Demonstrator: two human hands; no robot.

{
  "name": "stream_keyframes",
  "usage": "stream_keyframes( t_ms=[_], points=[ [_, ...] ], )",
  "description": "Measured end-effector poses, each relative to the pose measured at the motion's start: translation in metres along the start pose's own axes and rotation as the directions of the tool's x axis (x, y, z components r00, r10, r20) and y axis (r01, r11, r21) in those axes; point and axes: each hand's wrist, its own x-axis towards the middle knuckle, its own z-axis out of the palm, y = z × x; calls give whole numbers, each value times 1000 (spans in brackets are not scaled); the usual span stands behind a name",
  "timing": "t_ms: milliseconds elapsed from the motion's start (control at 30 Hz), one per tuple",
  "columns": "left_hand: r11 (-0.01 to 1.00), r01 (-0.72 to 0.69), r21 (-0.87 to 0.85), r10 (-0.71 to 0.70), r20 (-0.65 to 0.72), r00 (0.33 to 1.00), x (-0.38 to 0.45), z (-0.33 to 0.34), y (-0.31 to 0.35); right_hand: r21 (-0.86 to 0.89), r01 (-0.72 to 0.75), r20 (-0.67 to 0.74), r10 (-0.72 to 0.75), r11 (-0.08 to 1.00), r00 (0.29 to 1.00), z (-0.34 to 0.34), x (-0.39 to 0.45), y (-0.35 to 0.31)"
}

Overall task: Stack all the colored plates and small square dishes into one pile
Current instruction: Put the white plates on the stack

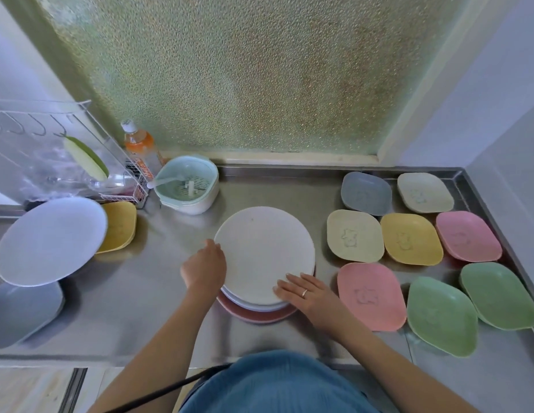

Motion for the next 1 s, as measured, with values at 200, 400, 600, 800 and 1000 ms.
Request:
stream_keyframes(
  t_ms=[200,400,600,800,1000],
  points=[
    [995,-101,20,101,4,995,5,0,-14,38,-134,-124,138,990,983,-6,4,-3],
    [948,-138,-286,176,114,978,16,4,-9,415,-703,-48,786,577,617,-8,34,8],
    [918,-136,-373,203,146,968,13,13,-11,336,-782,66,814,526,577,5,34,3],
    [903,-88,-421,120,51,991,21,6,-38,305,-739,-154,797,600,584,-2,57,-8],
    [630,344,-697,-465,17,885,36,-20,-123,300,-500,-230,570,813,789,-5,115,-46]
  ],
)
